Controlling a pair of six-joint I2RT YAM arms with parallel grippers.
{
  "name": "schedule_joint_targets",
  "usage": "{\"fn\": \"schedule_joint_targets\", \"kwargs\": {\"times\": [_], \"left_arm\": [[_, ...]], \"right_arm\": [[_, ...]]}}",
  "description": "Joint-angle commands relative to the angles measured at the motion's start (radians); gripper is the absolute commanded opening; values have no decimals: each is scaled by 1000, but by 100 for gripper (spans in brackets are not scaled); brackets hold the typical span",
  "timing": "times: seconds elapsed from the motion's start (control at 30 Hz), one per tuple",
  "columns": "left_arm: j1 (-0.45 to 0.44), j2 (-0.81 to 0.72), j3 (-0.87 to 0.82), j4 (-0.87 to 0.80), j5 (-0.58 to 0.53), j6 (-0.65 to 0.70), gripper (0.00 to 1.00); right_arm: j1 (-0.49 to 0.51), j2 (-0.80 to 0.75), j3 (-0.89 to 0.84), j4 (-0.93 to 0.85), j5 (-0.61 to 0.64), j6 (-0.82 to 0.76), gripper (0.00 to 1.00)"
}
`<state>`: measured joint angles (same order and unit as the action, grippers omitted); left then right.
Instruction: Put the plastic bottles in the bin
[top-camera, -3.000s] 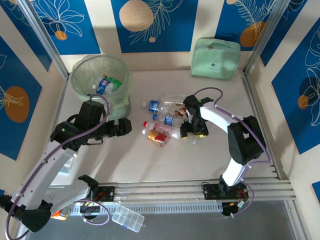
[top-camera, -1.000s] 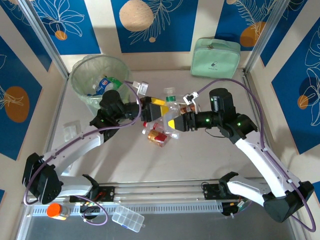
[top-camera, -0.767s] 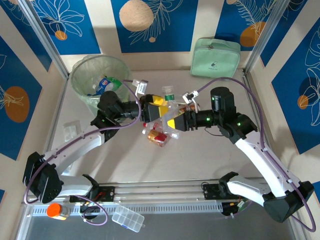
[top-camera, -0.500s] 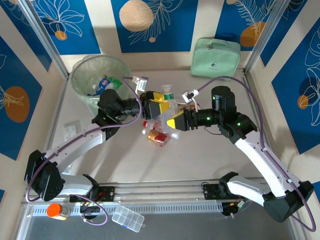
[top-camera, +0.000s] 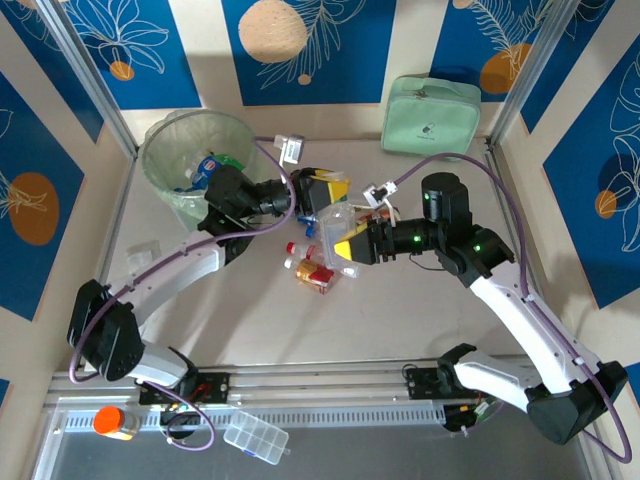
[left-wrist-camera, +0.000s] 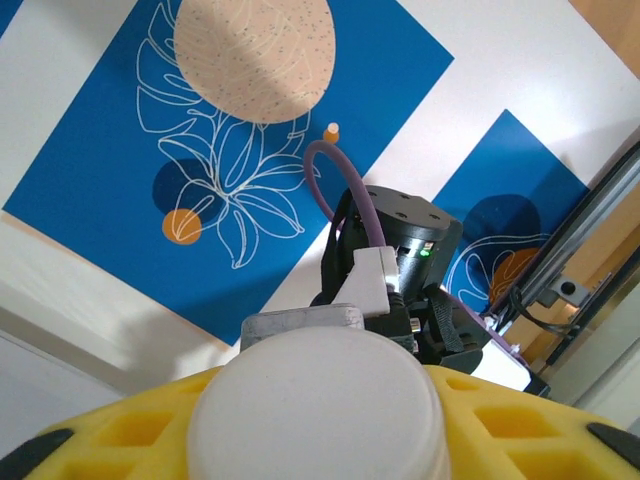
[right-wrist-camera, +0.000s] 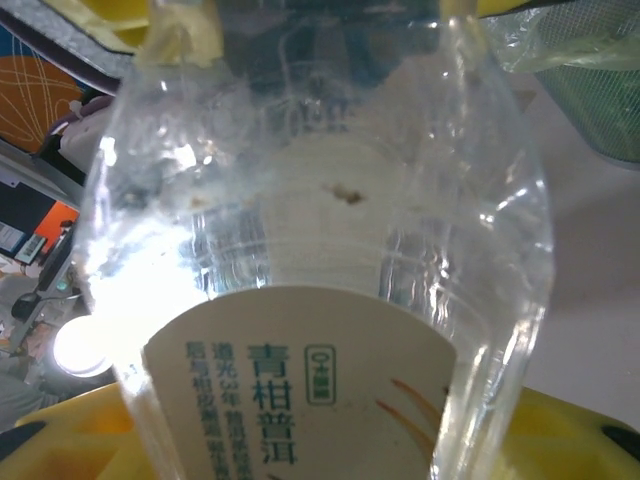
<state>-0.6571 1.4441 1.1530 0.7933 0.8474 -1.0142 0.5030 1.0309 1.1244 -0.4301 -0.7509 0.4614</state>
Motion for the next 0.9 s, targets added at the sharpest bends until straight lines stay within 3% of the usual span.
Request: {"fn": "schedule_joint_targets", "kwargs": {"times": [0.0,0.2,0.27,0.4,0.5,0.67,0.7,0.87], "left_arm": [[-1,4,38,63,15,-1,42],[6,-2,37,54,-10,3,26],[17,-10,27,47,-41,-1,25],[40,-59,-10,-15,-125,30,17],[43,-123,-21,-136,-189,136,15],[46,-244,-15,-397,-380,356,9],[48,-260,-9,-443,-423,387,3],[62,-323,103,-794,-808,466,0]], "right_arm": [[3,-3,0,-35,-13,-32,51],[0,-6,29,-81,68,-78,76],[-1,-11,38,-94,101,-95,83],[0,-26,55,-132,161,-126,90],[2,-34,79,-179,235,-135,93],[9,-106,55,-199,467,-81,92],[13,-120,49,-205,517,-73,93],[17,-133,61,-307,635,-56,92]]}}
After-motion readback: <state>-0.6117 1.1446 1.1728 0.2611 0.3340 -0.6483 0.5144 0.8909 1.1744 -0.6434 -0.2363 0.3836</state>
